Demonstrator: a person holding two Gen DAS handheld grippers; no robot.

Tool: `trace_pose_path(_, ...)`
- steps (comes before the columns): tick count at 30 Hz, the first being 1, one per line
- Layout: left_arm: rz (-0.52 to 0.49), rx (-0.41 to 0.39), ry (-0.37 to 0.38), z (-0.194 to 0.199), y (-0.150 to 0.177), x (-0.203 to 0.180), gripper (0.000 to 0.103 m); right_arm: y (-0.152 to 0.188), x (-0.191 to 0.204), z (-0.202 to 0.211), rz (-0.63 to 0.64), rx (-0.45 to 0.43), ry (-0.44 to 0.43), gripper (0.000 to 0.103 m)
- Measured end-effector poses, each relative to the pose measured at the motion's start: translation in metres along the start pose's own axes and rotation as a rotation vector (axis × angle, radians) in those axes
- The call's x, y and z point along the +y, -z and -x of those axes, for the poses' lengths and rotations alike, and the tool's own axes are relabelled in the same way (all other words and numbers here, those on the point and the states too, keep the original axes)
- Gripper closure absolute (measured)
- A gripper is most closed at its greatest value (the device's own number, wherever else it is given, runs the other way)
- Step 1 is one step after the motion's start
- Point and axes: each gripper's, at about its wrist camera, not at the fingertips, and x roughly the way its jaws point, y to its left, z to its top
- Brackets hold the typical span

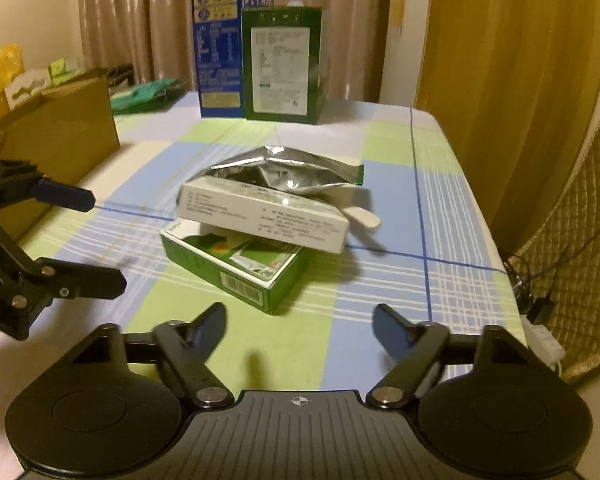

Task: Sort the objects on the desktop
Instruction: 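Pull the green-and-white lozenge box off the stack and grasp it with the left gripper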

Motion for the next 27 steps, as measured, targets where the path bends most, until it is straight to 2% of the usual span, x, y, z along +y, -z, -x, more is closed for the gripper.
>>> trace_pose_path(1, -0.011, 0.001, 0.013, -0.004, 0.0, 0.001, 0.001, -0.001, -0.001, -0.004, -0.001, 0.005, 0.0, 0.04)
trace_pose_path(4, -0.049, 0.007, 0.033, -0.019, 0.001, 0.002, 0.001, -0.005, -0.006, -0.014, -0.031, 0.01, -0.019, 0.047)
trace_pose_path(7, -0.094, 0.016, 0.06, -0.033, 0.002, 0.003, 0.001, -0.008, -0.011, -0.021, -0.062, 0.015, -0.022, 0.049)
trace_pose_path(10, -0.106, 0.02, 0.032, -0.044, 0.003, 0.004, 0.002, -0.01, -0.014, -0.022, -0.083, 0.004, 0.01, 0.049)
trace_pose_path(16, 0.035, -0.019, 0.035, -0.049, 0.002, 0.022, 0.002, -0.014, -0.027, -0.015, -0.138, -0.017, 0.08, 0.049)
trace_pose_path(21, 0.133, -0.026, -0.026, -0.047, 0.003, 0.037, 0.003, -0.01, -0.034, -0.029, -0.13, 0.053, 0.13, 0.049)
trace_pose_path(23, 0.183, -0.031, -0.03, -0.046, 0.003, 0.044, 0.005, -0.01, -0.032, -0.033, -0.111, 0.061, 0.135, 0.049)
trace_pose_path(27, 0.21, -0.042, -0.097, -0.041, 0.002, 0.051, 0.006, -0.009, -0.033, -0.038, -0.098, 0.064, 0.142, 0.049)
